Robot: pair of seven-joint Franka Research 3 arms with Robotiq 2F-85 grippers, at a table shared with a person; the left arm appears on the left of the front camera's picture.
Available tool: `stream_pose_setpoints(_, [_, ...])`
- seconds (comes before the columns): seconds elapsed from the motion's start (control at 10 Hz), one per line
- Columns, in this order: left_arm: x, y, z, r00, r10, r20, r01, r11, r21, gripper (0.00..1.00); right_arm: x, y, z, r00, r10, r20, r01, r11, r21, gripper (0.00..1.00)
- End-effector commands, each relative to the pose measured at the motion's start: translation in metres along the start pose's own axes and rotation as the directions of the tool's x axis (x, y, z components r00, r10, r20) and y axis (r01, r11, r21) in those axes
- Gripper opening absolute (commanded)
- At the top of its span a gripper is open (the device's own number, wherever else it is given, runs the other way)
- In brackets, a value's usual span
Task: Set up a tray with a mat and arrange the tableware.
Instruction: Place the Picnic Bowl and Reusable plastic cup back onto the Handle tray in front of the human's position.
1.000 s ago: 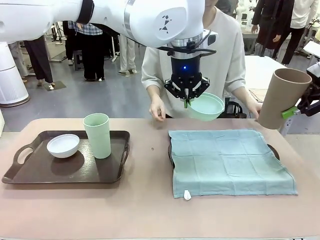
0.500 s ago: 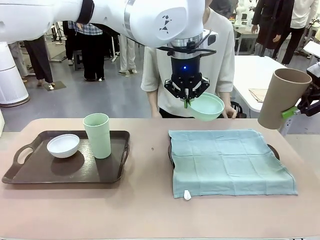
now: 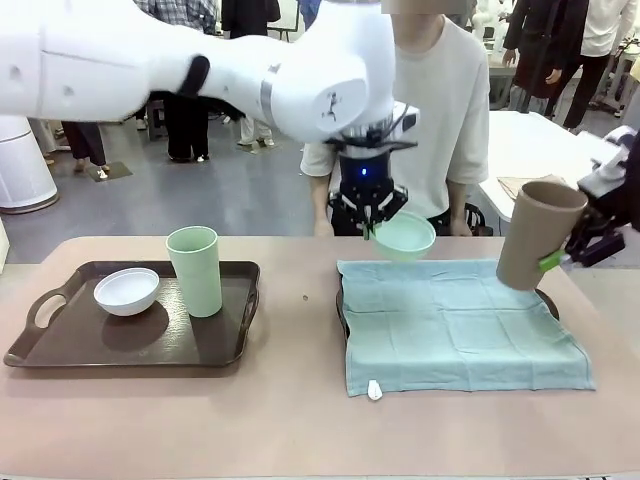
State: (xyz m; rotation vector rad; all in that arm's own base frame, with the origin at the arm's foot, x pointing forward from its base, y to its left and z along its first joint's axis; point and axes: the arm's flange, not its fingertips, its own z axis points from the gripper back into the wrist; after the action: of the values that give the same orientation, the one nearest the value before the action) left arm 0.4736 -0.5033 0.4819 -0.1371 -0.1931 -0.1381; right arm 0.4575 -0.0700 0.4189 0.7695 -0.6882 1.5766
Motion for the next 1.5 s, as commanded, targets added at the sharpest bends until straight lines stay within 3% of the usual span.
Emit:
stream_pose_setpoints(0.0, [0.002, 0.003, -0.028, 1.0, 0.002, -0.023, -0.003, 1.0, -0.022, 0.04, -0.017, -0.021, -0.011, 1.0, 0.002, -0.03, -0.001, 1.0, 0.025, 0.82])
stream_pose_setpoints(0.3, [0.007, 0.002, -0.06, 0.999, 0.003, -0.05, -0.004, 1.0, -0.013, 0.04, -0.03, -0.03, -0.031, 0.999, 0.011, -0.039, -0.01, 0.999, 0.036, 0.82])
stream_pose_setpoints(0.4, [0.005, 0.003, -0.057, 0.998, 0.011, -0.061, -0.013, 1.0, -0.026, 0.04, -0.026, -0.028, -0.025, 0.998, 0.004, -0.056, -0.004, 1.0, -0.007, 0.82])
stream_pose_setpoints(0.5, [0.005, 0.003, -0.065, 0.999, 0.009, -0.051, -0.008, 1.0, 0.012, 0.04, -0.033, -0.027, -0.036, 0.999, -0.021, -0.031, 0.022, 0.999, 0.039, 0.82])
stream_pose_setpoints(0.7, [0.005, 0.003, -0.065, 0.999, 0.009, -0.051, -0.008, 1.0, 0.012, 0.04, -0.032, -0.029, -0.032, 0.999, -0.016, -0.04, 0.017, 1.0, 0.026, 0.82])
stream_pose_setpoints(1.1, [0.008, 0.002, -0.076, 1.0, -0.012, 0.001, 0.012, 0.998, -0.061, 0.04, -0.039, -0.033, -0.048, 0.992, 0.122, -0.016, -0.121, 0.992, 0.028, 0.82])
stream_pose_setpoints(1.4, [0.014, 0.002, -0.1, 0.999, -0.04, -0.005, 0.04, 0.995, -0.09, 0.04, -0.047, -0.041, -0.061, 0.993, 0.117, -0.015, -0.116, 0.992, 0.043, 0.82])
